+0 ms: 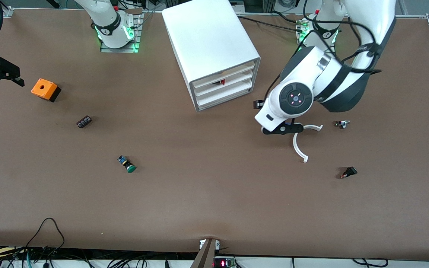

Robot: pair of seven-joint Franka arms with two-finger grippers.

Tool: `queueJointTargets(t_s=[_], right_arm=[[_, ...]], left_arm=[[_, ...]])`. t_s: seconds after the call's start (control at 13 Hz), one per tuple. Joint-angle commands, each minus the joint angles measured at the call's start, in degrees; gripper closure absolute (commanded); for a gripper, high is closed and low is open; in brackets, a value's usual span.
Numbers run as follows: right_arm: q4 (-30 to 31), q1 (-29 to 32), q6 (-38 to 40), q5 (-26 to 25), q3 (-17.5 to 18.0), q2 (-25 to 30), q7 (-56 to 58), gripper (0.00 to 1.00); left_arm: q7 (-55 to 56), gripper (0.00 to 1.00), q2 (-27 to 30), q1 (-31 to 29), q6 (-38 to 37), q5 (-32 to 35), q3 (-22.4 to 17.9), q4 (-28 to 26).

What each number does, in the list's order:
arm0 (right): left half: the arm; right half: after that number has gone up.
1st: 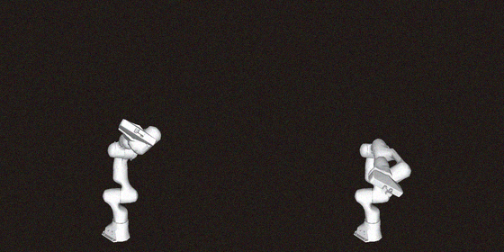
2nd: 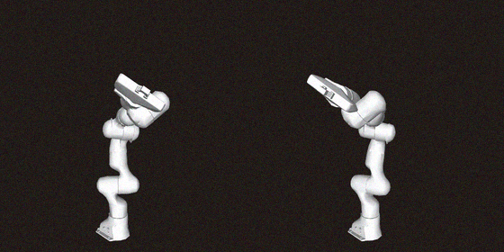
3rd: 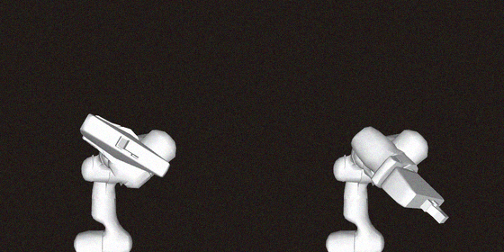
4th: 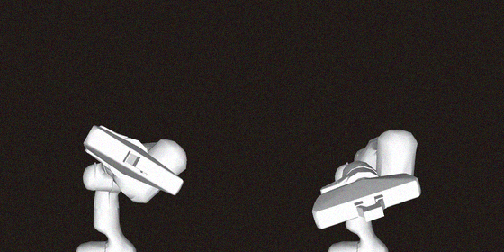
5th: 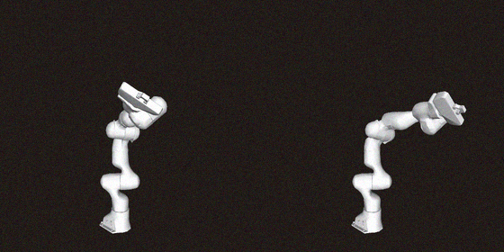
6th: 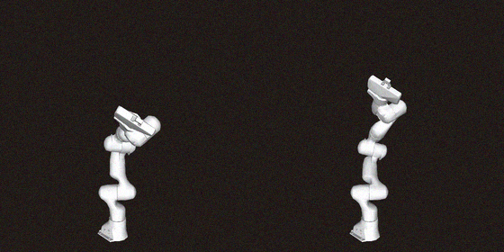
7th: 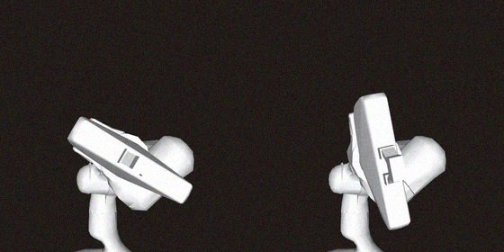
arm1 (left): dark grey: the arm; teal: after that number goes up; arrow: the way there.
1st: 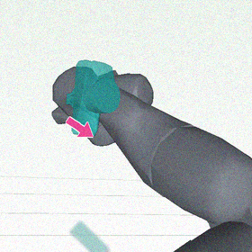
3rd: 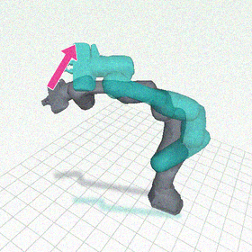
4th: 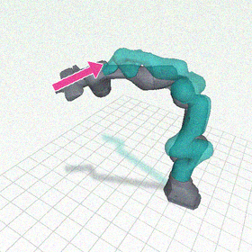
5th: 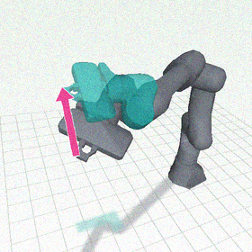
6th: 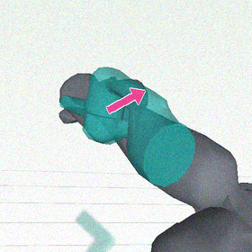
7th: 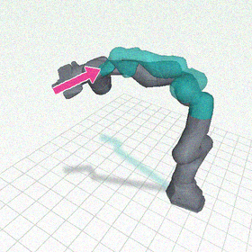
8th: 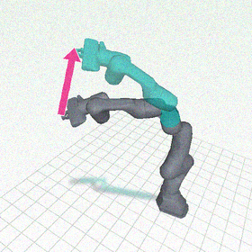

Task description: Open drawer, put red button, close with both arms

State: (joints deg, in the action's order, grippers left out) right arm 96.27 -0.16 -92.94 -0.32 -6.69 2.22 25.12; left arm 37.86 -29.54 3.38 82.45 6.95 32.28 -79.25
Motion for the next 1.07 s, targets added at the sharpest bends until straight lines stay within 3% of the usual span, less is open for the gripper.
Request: queueJointTargets(t_s=[0.0,0.31,0.54,0.77,1.0], right_arm=[[1.1,0.3,2.0,-0.3,0.6,1.6,0.1,0.0],[1.2,0.3,2.1,-0.1,2.2,1.3,-2.0,0.0],[0.5,0.3,3.5,-0.2,2.2,1.3,-0.7,0.0],[-0.6,0.3,4.4,0.0,1.9,0.3,-0.9,0.0],[-1.4,0.3,4.3,-0.1,2.0,0.2,-0.9,0.0]], left_arm=[[-9.4,0.01,1.1,-2.7,-4.5,1.8,0.1,4.1],[-19.0,0.01,4.0,-8.9,-6.2,1.8,0.2,5.2],[-23.0,0.01,10.7,-8.6,-4.9,1.6,-2.8,2.4],[-33.6,0.01,17.8,-4.9,-0.7,-1.0,-14.4,-4.4],[-38.9,0.01,26.9,-2.5,11.2,-6.6,-22.8,-17.7]])
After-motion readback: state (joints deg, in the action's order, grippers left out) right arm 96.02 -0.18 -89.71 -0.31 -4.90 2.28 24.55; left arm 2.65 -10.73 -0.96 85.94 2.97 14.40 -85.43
